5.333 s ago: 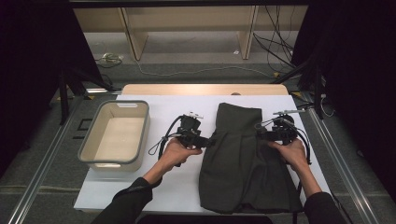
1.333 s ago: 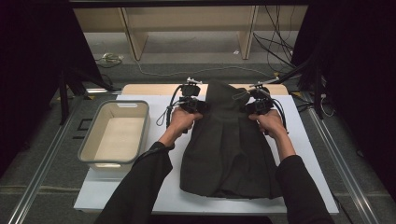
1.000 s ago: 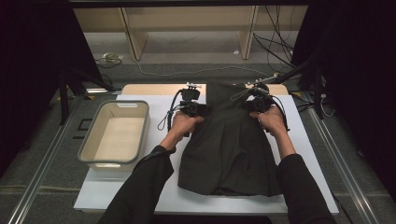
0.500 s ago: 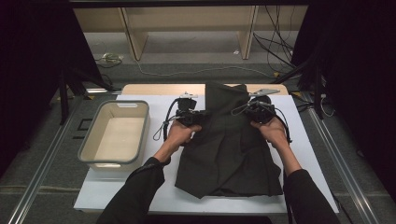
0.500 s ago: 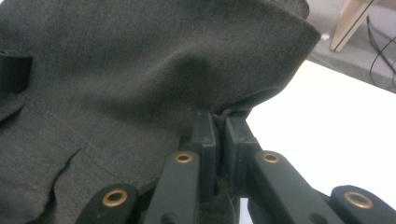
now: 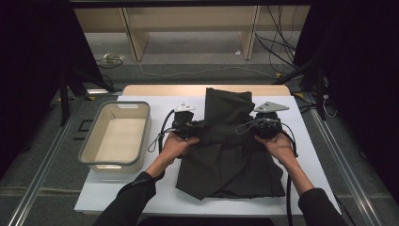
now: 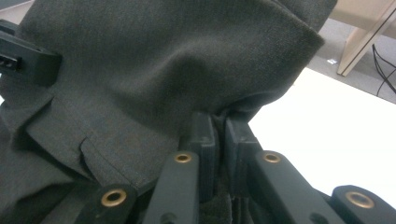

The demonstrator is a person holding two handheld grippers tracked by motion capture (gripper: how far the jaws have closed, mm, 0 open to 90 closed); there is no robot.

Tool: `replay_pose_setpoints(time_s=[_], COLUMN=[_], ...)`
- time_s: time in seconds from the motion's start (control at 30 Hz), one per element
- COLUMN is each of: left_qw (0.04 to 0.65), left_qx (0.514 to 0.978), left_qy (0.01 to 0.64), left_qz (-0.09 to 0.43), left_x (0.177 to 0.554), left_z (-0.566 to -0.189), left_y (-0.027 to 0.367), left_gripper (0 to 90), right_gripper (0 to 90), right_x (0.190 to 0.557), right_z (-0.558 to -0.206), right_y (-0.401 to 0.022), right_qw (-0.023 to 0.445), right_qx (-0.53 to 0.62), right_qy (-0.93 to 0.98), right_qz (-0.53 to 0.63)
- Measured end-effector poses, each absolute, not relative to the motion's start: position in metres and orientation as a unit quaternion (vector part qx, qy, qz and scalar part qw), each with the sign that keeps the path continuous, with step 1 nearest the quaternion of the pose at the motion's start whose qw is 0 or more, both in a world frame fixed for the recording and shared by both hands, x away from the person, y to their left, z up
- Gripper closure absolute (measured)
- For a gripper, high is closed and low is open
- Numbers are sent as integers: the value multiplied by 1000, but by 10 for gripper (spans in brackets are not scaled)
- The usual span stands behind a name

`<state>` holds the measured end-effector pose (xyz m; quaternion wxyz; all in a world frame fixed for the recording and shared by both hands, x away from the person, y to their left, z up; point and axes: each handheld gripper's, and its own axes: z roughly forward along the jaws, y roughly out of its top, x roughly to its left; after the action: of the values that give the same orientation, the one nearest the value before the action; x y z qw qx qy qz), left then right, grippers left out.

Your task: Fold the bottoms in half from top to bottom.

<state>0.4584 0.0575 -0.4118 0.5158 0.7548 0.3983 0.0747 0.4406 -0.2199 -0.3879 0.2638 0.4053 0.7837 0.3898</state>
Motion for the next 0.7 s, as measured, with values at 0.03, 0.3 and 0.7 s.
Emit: replay_pose_setpoints(time_s=[0.03,0.3,0.7], left_qw=[517,509,501], left_qx=[755,768,783], left_qy=[396,381,363], left_qz=[73,72,64], left_x=[456,440,421], left_z=[-413,-418,-426], left_y=[57,55,60], left_gripper=[767,762,753], right_gripper=[844,837,822], right_x=[438,423,402], right_z=[-389,-398,-402], right_y=[-220,-223,-221], right_qw=[264,265,261], right_qx=[402,394,388], right_qy=[786,791,792], right_qz=[389,386,392])
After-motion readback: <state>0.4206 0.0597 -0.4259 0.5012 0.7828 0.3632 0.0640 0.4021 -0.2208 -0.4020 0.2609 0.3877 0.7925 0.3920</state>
